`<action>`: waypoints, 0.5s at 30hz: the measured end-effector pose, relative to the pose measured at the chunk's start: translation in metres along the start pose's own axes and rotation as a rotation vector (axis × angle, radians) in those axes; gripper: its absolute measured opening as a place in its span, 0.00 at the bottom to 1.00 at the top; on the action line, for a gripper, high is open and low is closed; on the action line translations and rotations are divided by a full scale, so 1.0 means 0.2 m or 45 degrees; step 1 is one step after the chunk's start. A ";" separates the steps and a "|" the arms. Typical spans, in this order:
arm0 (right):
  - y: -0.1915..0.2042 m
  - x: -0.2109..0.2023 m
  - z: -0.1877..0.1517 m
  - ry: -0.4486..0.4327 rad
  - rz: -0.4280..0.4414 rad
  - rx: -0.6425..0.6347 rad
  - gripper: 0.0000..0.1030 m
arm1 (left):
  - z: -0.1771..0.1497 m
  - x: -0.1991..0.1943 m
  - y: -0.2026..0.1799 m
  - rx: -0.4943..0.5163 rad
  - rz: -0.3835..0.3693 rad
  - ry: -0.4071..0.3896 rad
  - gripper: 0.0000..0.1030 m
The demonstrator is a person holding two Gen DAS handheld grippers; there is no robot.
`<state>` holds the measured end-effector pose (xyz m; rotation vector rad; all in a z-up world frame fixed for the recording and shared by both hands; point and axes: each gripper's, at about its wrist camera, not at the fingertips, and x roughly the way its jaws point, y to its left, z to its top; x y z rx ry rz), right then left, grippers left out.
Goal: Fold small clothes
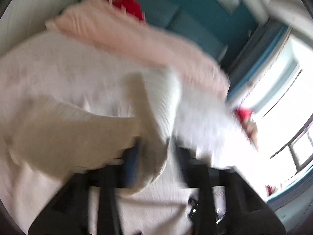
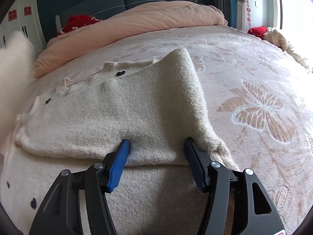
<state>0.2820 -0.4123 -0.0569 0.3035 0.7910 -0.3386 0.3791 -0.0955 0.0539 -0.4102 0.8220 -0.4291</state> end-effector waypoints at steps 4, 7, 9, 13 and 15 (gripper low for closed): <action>-0.01 -0.02 0.02 0.028 0.108 0.016 0.69 | -0.40 0.12 0.14 -0.110 0.152 0.103 0.69; 0.01 -0.08 0.07 0.061 0.201 0.004 0.71 | -0.54 0.01 0.39 -0.283 0.151 0.120 0.69; 0.04 -0.12 0.10 0.072 0.311 0.047 0.71 | -0.59 -0.11 0.53 -0.328 0.164 0.074 0.69; 0.14 -0.02 0.17 0.215 0.469 0.223 0.75 | -0.62 -0.30 0.73 -0.368 0.161 0.002 0.69; 0.18 0.05 0.18 0.261 0.485 0.281 0.75 | -0.63 -0.32 0.74 -0.436 0.131 -0.029 0.71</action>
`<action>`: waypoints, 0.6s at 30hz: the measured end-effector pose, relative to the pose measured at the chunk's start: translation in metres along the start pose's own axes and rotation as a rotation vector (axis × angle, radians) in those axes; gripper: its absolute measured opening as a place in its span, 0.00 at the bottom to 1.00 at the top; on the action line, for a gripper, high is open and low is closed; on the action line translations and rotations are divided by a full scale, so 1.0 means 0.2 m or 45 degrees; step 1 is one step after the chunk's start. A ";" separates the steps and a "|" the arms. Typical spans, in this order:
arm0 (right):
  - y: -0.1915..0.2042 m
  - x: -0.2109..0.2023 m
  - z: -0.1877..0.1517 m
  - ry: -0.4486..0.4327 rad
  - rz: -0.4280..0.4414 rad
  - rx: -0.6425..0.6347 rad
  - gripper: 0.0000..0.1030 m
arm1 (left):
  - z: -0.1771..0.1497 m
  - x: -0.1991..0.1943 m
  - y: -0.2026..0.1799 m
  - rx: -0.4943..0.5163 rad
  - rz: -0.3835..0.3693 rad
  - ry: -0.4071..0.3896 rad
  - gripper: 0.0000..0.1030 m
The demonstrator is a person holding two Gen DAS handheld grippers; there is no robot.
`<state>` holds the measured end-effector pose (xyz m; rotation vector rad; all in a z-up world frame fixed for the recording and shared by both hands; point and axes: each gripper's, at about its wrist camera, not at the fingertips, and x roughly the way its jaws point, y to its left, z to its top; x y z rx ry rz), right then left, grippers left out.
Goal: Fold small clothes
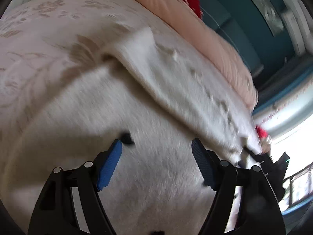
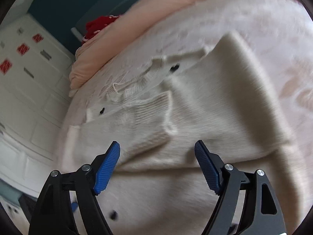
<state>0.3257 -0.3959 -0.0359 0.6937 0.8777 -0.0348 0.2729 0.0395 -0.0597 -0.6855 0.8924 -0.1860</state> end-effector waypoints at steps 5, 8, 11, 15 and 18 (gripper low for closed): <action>0.10 0.12 0.05 0.022 -0.095 0.020 0.13 | 0.30 0.08 0.06 -0.252 -0.084 -0.022 0.79; 0.19 0.09 0.12 0.005 -0.027 0.031 0.09 | 0.47 0.19 0.12 -0.365 -0.087 -0.024 0.54; 0.41 -0.05 0.23 -0.068 0.043 -0.105 0.09 | 0.57 0.24 0.15 -0.426 -0.081 -0.014 0.10; 0.70 -0.38 0.38 -0.307 0.138 -0.329 0.08 | 0.61 0.16 0.07 -0.382 -0.107 -0.149 0.08; 0.62 -0.44 0.39 -0.389 0.067 -0.382 0.08 | 0.54 0.23 0.01 -0.257 -0.046 -0.097 0.09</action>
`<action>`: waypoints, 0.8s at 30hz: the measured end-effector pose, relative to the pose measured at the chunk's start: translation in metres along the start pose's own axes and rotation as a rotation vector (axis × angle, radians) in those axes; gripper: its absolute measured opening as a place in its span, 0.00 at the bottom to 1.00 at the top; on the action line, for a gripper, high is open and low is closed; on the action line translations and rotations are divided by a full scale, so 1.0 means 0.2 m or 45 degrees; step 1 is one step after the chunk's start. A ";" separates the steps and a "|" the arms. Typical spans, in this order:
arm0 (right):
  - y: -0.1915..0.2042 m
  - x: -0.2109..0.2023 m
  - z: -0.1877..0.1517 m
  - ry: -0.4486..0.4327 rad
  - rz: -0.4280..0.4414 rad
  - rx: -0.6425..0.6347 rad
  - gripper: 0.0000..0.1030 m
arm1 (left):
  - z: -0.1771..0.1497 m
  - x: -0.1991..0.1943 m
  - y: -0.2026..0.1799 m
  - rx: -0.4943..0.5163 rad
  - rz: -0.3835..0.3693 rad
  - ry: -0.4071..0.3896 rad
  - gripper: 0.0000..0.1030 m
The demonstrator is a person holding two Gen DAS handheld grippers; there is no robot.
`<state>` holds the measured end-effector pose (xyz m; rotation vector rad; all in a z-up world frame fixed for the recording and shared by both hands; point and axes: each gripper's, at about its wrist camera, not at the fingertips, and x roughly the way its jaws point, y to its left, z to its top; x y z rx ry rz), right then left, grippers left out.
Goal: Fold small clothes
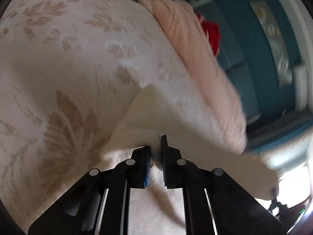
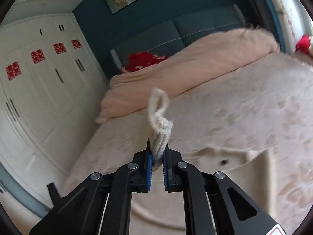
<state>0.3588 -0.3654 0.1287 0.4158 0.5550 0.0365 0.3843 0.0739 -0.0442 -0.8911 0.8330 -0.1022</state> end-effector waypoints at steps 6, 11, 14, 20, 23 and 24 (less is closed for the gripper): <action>-0.59 0.31 -0.51 0.427 -0.321 0.197 0.08 | -0.19 0.17 0.10 0.031 0.134 0.075 0.08; -0.58 0.19 -0.46 0.274 -0.253 0.174 0.07 | -0.23 0.17 0.03 0.254 0.193 0.046 0.09; -0.67 0.35 -0.56 0.451 -0.345 0.137 0.07 | -0.26 0.17 0.02 0.338 0.203 0.027 0.10; -0.61 0.25 -0.51 0.361 -0.339 0.114 0.11 | -0.29 0.18 0.02 0.405 0.175 -0.020 0.11; -0.55 0.12 -0.46 0.230 -0.470 0.036 0.23 | -0.30 0.18 0.03 0.428 0.179 -0.041 0.11; -0.54 0.09 -0.42 0.181 -0.472 0.031 0.27 | -0.30 0.18 0.03 0.430 0.176 -0.046 0.11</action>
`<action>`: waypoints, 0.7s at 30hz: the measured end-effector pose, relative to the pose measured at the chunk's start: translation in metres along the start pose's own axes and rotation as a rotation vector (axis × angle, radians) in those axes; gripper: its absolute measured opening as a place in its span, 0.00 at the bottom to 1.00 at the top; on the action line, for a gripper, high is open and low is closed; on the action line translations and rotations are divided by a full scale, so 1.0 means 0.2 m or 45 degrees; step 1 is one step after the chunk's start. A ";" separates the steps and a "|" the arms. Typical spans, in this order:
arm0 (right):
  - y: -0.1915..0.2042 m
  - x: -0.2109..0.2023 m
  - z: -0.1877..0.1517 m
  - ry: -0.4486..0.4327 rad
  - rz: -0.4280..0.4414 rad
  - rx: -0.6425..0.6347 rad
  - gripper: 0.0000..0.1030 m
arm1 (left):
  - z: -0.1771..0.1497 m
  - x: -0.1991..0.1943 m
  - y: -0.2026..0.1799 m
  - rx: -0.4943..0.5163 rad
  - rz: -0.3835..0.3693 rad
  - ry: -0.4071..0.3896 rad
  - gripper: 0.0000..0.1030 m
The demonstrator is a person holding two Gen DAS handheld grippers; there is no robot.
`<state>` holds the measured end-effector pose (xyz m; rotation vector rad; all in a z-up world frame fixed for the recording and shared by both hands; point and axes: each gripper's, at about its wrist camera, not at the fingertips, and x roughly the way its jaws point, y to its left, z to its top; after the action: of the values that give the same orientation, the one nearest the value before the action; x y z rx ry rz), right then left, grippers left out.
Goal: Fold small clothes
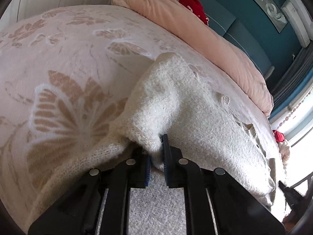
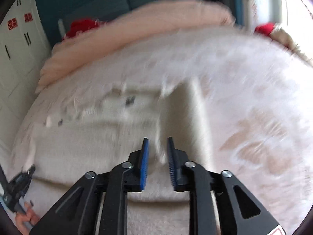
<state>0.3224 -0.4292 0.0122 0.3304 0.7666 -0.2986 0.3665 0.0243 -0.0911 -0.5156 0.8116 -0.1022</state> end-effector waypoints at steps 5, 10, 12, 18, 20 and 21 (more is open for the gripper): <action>0.05 0.20 0.11 0.097 -0.021 -0.039 0.76 | -0.03 -0.01 0.01 0.000 -0.020 -0.031 0.11; 0.07 0.39 0.11 0.245 0.060 0.019 0.10 | -0.05 -0.01 0.01 0.012 -0.017 -0.052 0.12; 0.09 0.29 0.18 0.145 0.131 0.037 0.10 | -0.06 -0.02 0.01 0.017 -0.015 -0.063 0.12; -0.07 0.51 0.06 0.262 0.014 -0.001 0.02 | -0.07 -0.04 -0.01 0.030 -0.003 -0.078 0.12; -0.07 0.41 0.11 0.188 0.031 0.042 0.05 | -0.08 -0.03 -0.01 0.030 -0.002 -0.078 0.12; -0.07 0.35 0.14 0.155 0.050 0.082 0.05 | -0.08 -0.03 -0.01 0.031 -0.002 -0.078 0.12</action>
<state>0.3828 -0.4621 -0.0227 0.4271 0.8701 -0.2681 0.3509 0.0177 -0.0942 -0.4944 0.7492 -0.0968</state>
